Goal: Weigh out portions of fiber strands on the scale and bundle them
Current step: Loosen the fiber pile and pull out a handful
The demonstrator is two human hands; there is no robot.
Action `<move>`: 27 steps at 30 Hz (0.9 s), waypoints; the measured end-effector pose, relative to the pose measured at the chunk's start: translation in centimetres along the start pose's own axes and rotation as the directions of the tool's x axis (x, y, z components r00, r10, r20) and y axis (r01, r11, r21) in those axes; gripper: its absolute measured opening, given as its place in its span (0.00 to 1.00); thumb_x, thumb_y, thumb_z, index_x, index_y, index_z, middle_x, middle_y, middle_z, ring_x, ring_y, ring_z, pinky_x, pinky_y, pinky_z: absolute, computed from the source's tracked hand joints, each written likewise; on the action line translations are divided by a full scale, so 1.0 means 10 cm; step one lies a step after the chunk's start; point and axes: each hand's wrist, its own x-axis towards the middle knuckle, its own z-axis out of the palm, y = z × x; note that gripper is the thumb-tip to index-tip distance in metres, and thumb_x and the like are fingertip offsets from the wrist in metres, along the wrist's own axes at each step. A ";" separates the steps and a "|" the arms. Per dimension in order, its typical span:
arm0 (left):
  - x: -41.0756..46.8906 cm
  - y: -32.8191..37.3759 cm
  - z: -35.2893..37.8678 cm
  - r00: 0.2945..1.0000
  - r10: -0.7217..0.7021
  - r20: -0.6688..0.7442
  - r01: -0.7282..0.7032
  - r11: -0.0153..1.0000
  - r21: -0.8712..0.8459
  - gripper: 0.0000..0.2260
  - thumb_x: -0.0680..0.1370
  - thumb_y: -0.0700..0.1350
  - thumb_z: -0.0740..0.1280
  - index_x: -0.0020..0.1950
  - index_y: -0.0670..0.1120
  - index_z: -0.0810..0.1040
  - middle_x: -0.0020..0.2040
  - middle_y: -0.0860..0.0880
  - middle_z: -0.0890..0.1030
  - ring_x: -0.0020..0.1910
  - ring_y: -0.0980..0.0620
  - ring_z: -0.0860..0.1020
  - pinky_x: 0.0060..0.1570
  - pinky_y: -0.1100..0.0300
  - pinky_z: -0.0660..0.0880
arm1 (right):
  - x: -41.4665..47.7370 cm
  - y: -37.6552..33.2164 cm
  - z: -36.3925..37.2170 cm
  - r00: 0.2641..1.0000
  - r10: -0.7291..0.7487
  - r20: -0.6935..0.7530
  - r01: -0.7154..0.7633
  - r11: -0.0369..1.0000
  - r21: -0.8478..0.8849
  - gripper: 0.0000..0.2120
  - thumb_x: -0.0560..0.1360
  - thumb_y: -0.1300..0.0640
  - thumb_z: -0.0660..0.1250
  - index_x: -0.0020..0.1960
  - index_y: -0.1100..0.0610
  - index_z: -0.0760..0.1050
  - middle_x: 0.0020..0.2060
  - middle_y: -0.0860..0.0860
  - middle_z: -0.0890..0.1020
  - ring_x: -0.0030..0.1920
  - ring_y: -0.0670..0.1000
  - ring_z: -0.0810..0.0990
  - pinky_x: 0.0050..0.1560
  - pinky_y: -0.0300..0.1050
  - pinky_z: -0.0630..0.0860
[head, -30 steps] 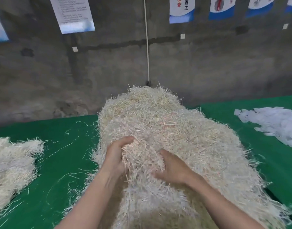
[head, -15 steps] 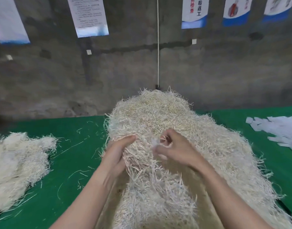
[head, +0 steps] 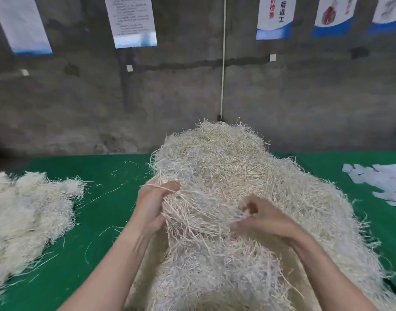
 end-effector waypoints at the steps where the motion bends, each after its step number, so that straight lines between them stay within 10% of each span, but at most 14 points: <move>1: -0.02 0.03 0.03 1.000 -0.007 0.029 0.006 1.000 0.010 0.25 0.58 0.37 0.72 0.55 0.38 0.76 0.52 0.46 0.80 0.54 0.52 0.75 0.60 0.54 0.63 | -0.01 -0.17 -0.10 0.995 -0.087 -0.055 0.091 0.994 0.060 0.33 0.59 0.38 0.76 0.58 0.45 0.67 0.63 0.49 0.71 0.54 0.42 0.73 0.50 0.36 0.72; 5: -0.09 0.07 0.23 0.990 -0.041 0.133 0.042 0.999 -0.004 0.36 0.59 0.37 0.73 0.67 0.34 0.68 0.57 0.42 0.77 0.51 0.50 0.78 0.50 0.55 0.74 | 0.20 -0.61 0.24 0.985 -0.163 0.050 0.160 0.985 0.068 0.61 0.51 0.36 0.77 0.73 0.36 0.43 0.66 0.34 0.49 0.67 0.41 0.56 0.65 0.43 0.62; 7: -0.08 0.19 0.28 0.986 -0.054 0.158 0.062 0.997 -0.045 0.22 0.63 0.36 0.71 0.57 0.36 0.76 0.51 0.44 0.78 0.42 0.50 0.81 0.39 0.56 0.76 | 0.32 -0.57 0.65 0.990 -0.098 0.104 0.101 0.995 -0.018 0.53 0.58 0.41 0.77 0.74 0.44 0.49 0.68 0.38 0.57 0.66 0.45 0.64 0.56 0.36 0.69; 10: -0.03 0.37 0.20 0.992 0.041 0.119 -0.042 0.999 0.013 0.05 0.62 0.37 0.70 0.36 0.44 0.81 0.47 0.47 0.79 0.50 0.48 0.76 0.56 0.45 0.71 | 0.40 -0.20 0.86 0.998 -0.001 0.059 0.016 0.965 -0.263 0.30 0.71 0.46 0.70 0.67 0.57 0.66 0.65 0.51 0.71 0.59 0.51 0.74 0.60 0.44 0.73; 13: 0.08 0.32 -0.04 0.962 0.112 0.250 -0.171 0.959 0.228 0.24 0.62 0.42 0.72 0.58 0.42 0.77 0.46 0.51 0.82 0.46 0.54 0.78 0.51 0.52 0.73 | 0.34 0.11 0.66 0.995 0.096 -0.035 -0.102 0.958 -0.266 0.28 0.71 0.49 0.71 0.68 0.58 0.69 0.67 0.52 0.71 0.64 0.54 0.72 0.63 0.48 0.71; 15: 0.09 0.16 -0.08 0.897 -0.082 0.434 -0.241 0.732 0.637 0.42 0.64 0.50 0.75 0.75 0.50 0.60 0.64 0.50 0.74 0.53 0.53 0.78 0.50 0.55 0.76 | 0.30 0.16 0.58 0.987 0.110 -0.117 -0.130 0.974 -0.183 0.28 0.71 0.57 0.72 0.69 0.58 0.69 0.63 0.52 0.75 0.59 0.53 0.76 0.60 0.50 0.74; 17: 0.03 -0.10 0.01 0.842 -0.328 0.429 -0.391 0.178 0.903 0.48 0.63 0.60 0.74 0.76 0.58 0.51 0.71 0.53 0.64 0.64 0.49 0.72 0.58 0.51 0.74 | 0.26 0.12 0.57 0.984 0.066 -0.164 -0.079 0.994 -0.077 0.25 0.70 0.65 0.69 0.66 0.60 0.72 0.47 0.48 0.79 0.44 0.48 0.79 0.44 0.45 0.79; 20: -0.06 -0.51 0.18 0.864 -0.330 0.381 -0.496 -0.418 0.761 0.30 0.69 0.55 0.72 0.67 0.50 0.67 0.47 0.53 0.76 0.47 0.51 0.76 0.45 0.57 0.76 | 0.19 0.05 0.56 0.986 -0.011 -0.165 -0.020 0.983 -0.181 0.28 0.68 0.63 0.71 0.67 0.57 0.70 0.50 0.52 0.81 0.42 0.47 0.80 0.42 0.40 0.78; 23: -0.04 -0.52 0.18 0.885 -0.060 0.462 -0.421 -0.525 0.739 0.04 0.71 0.38 0.62 0.45 0.45 0.72 0.33 0.53 0.71 0.37 0.53 0.75 0.38 0.60 0.74 | 0.11 0.13 0.56 0.997 -0.017 -0.078 -0.032 0.811 -0.584 0.34 0.70 0.51 0.71 0.72 0.54 0.62 0.49 0.47 0.78 0.46 0.49 0.77 0.61 0.48 0.72; 27: 0.06 -0.27 0.06 0.822 0.144 0.552 -0.410 -0.524 0.747 0.09 0.61 0.34 0.47 0.31 0.46 0.61 0.28 0.51 0.65 0.34 0.51 0.69 0.39 0.59 0.72 | 0.00 0.47 0.62 0.993 0.033 -0.114 -0.100 0.750 -0.654 0.34 0.71 0.55 0.70 0.72 0.54 0.59 0.44 0.45 0.76 0.50 0.50 0.76 0.67 0.50 0.66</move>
